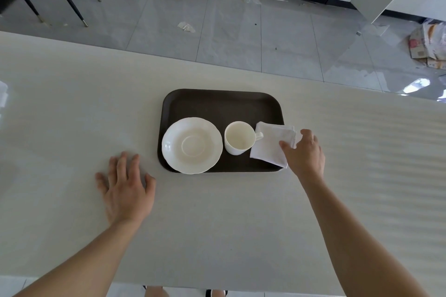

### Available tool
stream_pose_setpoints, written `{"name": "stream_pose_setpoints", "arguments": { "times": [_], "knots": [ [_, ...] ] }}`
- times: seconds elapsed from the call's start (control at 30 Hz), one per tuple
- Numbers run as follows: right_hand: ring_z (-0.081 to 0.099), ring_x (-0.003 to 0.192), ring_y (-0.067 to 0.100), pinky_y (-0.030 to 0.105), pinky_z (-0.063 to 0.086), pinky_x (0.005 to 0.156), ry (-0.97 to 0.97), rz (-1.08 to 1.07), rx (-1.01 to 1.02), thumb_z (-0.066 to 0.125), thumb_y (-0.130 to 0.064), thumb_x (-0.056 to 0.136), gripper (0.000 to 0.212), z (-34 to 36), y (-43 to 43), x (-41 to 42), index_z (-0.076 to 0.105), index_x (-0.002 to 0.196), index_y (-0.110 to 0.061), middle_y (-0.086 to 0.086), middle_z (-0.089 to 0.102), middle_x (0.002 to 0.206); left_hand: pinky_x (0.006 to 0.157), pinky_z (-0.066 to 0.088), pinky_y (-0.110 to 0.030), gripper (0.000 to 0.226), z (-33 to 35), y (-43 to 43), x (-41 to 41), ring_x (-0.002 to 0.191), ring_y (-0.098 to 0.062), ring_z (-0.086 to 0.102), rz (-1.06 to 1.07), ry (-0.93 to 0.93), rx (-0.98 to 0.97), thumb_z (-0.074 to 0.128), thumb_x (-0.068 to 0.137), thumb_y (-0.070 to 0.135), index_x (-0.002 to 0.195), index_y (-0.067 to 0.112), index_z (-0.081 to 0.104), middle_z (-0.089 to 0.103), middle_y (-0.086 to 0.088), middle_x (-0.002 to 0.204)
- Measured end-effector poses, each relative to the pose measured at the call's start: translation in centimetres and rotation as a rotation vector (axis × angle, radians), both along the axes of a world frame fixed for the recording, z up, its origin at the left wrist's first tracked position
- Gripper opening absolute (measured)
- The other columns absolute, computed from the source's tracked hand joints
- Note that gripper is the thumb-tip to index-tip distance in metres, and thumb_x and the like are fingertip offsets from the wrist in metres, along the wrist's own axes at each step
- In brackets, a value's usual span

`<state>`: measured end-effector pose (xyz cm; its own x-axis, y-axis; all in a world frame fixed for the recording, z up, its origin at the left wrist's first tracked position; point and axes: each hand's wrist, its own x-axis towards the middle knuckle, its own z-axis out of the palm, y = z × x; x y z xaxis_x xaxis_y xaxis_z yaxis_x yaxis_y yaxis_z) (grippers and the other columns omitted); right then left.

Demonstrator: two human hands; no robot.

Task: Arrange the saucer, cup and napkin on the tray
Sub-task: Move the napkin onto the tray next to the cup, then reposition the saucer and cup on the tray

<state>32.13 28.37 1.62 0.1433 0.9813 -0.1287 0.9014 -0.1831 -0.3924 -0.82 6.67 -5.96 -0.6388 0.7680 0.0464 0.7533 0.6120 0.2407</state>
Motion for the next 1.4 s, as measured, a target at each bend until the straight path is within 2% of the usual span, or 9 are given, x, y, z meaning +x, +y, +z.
{"name": "stream_pose_setpoints", "arguments": {
  "times": [0.17, 0.43, 0.6, 0.77, 0.9, 1.03, 1.13, 1.27, 1.4],
  "knots": [
    [0.05, 0.117, 0.035, 0.043, 0.042, 0.097, -0.004, 0.054, 0.09, 0.071, -0.032, 0.086, 0.053, 0.8, 0.2, -0.6, 0.052, 0.13, -0.01, 0.015, 0.056, 0.126, 0.118, 0.009, -0.06, 0.061, 0.1, 0.0, 0.1, 0.147, -0.033, 0.023, 0.002, -0.005, 0.001, 0.037, 0.085, 0.038, 0.14, 0.013, 0.045, 0.038, -0.013, 0.153],
    [0.05, 0.117, 0.032, 0.037, 0.044, 0.088, -0.034, 0.149, 0.175, 0.069, -0.031, 0.088, 0.04, 2.7, 0.7, -1.8, 0.061, 0.123, -0.013, 0.009, 0.06, 0.123, 0.117, 0.009, -0.061, 0.062, 0.3, 0.0, 0.1, 0.148, -0.033, 0.023, -0.002, -0.007, -0.006, 0.035, 0.085, 0.039, 0.14, 0.012, 0.045, 0.038, -0.013, 0.153],
    [0.053, 0.112, 0.031, 0.032, 0.039, 0.079, -0.01, 0.263, 0.299, 0.068, -0.029, 0.09, 0.032, 4.9, 1.6, -3.8, 0.065, 0.118, -0.013, 0.007, 0.063, 0.119, 0.118, 0.009, -0.061, 0.06, 0.4, 0.0, 0.2, 0.147, -0.033, 0.024, 0.005, -0.011, -0.009, 0.036, 0.085, 0.038, 0.139, 0.013, 0.045, 0.038, -0.013, 0.153],
    [0.054, 0.109, 0.031, 0.032, 0.042, 0.076, -0.001, 0.405, 0.37, 0.068, -0.027, 0.089, 0.03, 6.7, 2.8, -7.4, 0.066, 0.115, -0.012, 0.007, 0.064, 0.115, 0.119, 0.008, -0.059, 0.06, 0.5, 0.0, 0.2, 0.147, -0.032, 0.024, 0.005, -0.01, -0.027, 0.036, 0.085, 0.037, 0.14, 0.014, 0.046, 0.039, -0.012, 0.153],
    [0.056, 0.107, 0.032, 0.038, 0.049, 0.079, -0.01, 0.522, 0.391, 0.068, -0.024, 0.089, 0.03, 7.2, 3.4, -9.9, 0.067, 0.114, -0.008, 0.01, 0.066, 0.112, 0.119, 0.009, -0.06, 0.059, 0.5, 0.0, 0.1, 0.147, -0.032, 0.025, 0.013, -0.016, -0.026, 0.037, 0.086, 0.036, 0.14, 0.015, 0.047, 0.039, -0.012, 0.153],
    [0.059, 0.104, 0.029, 0.034, 0.049, 0.08, -0.014, 0.664, 0.316, 0.066, -0.026, 0.091, 0.03, 6.9, 3.8, -12.5, 0.067, 0.117, -0.01, 0.007, 0.069, 0.11, 0.119, 0.01, -0.061, 0.058, 0.7, 0.1, 0.2, 0.146, -0.033, 0.028, 0.012, -0.027, -0.019, 0.038, 0.085, 0.035, 0.139, 0.014, 0.048, 0.041, -0.013, 0.153],
    [0.063, 0.099, 0.026, 0.029, 0.041, 0.073, -0.043, 0.78, 0.147, 0.062, -0.031, 0.094, 0.03, 5.9, 4.2, -14.7, 0.066, 0.12, -0.015, 0.003, 0.072, 0.107, 0.118, 0.011, -0.062, 0.058, 0.9, 0.2, 0.2, 0.146, -0.034, 0.029, 0.01, -0.033, -0.022, 0.04, 0.084, 0.033, 0.138, 0.013, 0.049, 0.042, -0.013, 0.152],
    [0.063, 0.107, 0.026, 0.034, 0.05, 0.082, -0.183, 0.91, -0.096, 0.058, -0.037, 0.096, 0.034, 4.6, 5.3, -17.8, 0.063, 0.125, -0.02, 0.001, 0.071, 0.116, 0.119, 0.011, -0.062, 0.057, 1.0, 0.2, 0.3, 0.146, -0.034, 0.029, 0.016, -0.036, -0.033, 0.043, 0.084, 0.03, 0.138, 0.013, 0.049, 0.041, -0.012, 0.153],
    [0.06, 0.109, 0.027, 0.034, 0.046, 0.081, -0.32, 1.056, -0.207, 0.057, -0.034, 0.096, 0.035, 3.9, 6.2, -20.4, 0.064, 0.124, -0.015, 0.003, 0.068, 0.118, 0.118, 0.012, -0.061, 0.056, 1.0, 0.2, 0.3, 0.146, -0.034, 0.029, 0.015, -0.034, -0.027, 0.044, 0.085, 0.029, 0.139, 0.014, 0.049, 0.042, -0.012, 0.152]
  ]
}}
